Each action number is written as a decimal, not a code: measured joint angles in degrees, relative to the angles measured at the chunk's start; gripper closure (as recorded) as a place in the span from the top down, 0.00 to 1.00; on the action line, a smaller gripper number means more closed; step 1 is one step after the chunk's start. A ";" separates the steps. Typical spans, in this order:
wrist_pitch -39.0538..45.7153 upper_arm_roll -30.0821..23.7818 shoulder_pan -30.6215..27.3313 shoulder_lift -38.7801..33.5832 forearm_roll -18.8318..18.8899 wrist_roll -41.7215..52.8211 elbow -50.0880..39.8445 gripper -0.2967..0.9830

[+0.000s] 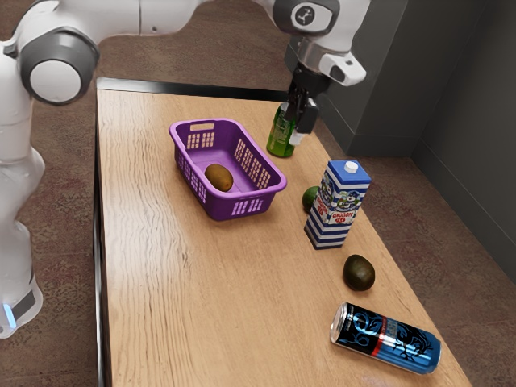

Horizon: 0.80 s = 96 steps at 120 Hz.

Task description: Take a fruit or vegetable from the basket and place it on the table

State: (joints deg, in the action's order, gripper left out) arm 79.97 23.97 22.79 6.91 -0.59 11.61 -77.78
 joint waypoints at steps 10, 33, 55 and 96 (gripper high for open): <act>-0.79 0.24 -0.26 -0.31 1.59 5.58 -0.68 0.77; -3.20 0.30 0.43 -1.09 3.29 20.53 -2.67 0.77; -3.53 0.37 0.64 -10.60 4.07 32.29 -15.46 0.77; 0.12 0.20 -2.41 -15.70 5.68 49.09 -27.05 0.77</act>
State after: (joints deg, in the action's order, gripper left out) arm 80.09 24.17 20.38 -8.78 5.09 60.70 -104.83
